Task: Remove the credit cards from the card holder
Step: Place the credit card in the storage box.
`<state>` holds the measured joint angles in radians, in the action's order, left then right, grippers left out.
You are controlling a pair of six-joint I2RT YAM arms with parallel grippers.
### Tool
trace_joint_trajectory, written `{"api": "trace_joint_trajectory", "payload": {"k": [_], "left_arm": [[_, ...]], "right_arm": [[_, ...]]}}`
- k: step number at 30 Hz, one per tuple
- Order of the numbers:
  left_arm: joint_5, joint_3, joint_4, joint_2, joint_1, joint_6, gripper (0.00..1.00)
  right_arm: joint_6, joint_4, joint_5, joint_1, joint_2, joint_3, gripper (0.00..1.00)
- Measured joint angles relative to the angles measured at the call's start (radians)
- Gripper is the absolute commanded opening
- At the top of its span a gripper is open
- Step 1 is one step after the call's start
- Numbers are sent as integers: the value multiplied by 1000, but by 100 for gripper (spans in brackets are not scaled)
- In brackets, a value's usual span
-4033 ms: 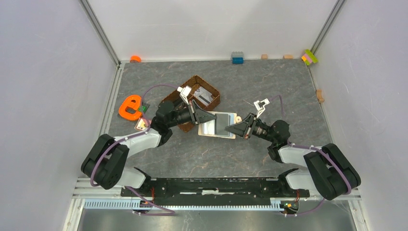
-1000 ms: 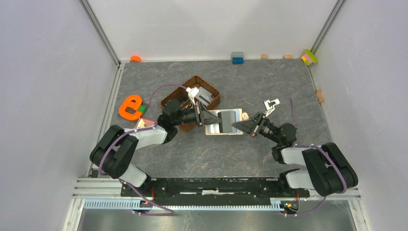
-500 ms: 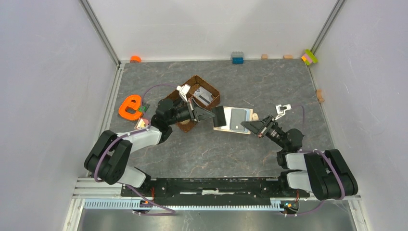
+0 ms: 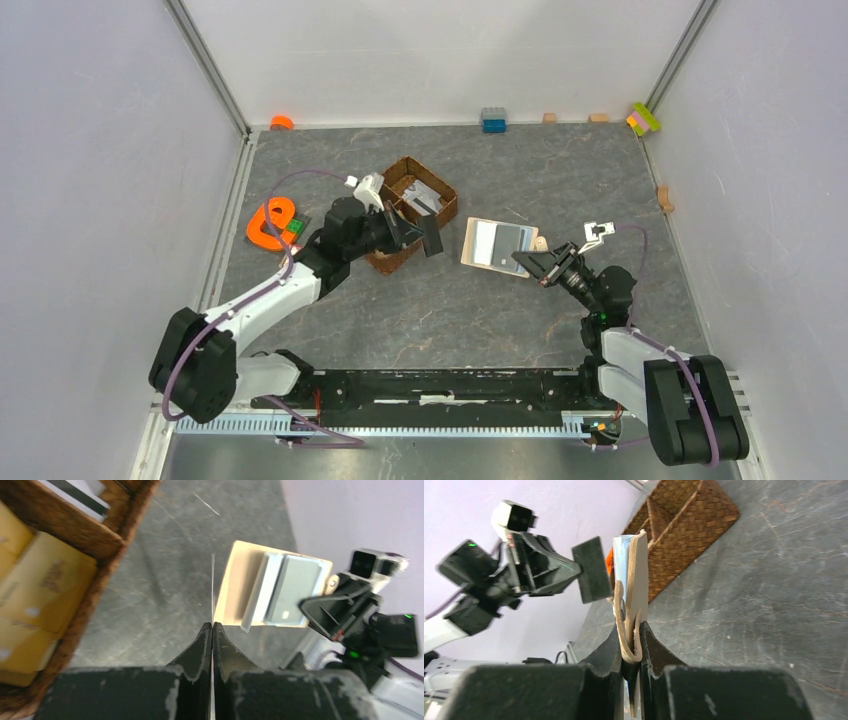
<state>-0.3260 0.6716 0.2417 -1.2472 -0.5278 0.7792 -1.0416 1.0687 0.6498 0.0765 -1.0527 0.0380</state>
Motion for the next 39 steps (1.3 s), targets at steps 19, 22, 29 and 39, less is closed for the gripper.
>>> {"api": "trace_joint_trajectory", "payload": {"k": [19, 22, 29, 39], "left_arm": [[943, 397, -515, -87, -196, -815, 2], [1049, 408, -517, -153, -196, -916, 2], [1207, 440, -500, -300, -196, -1092, 2], [1263, 610, -509, -544, -194, -1254, 2]], "right_arm": [[68, -76, -18, 0, -37, 11, 0], [57, -54, -10, 0, -48, 11, 0], [36, -10, 5, 0, -55, 11, 0], [25, 15, 10, 0, -59, 11, 0]]}}
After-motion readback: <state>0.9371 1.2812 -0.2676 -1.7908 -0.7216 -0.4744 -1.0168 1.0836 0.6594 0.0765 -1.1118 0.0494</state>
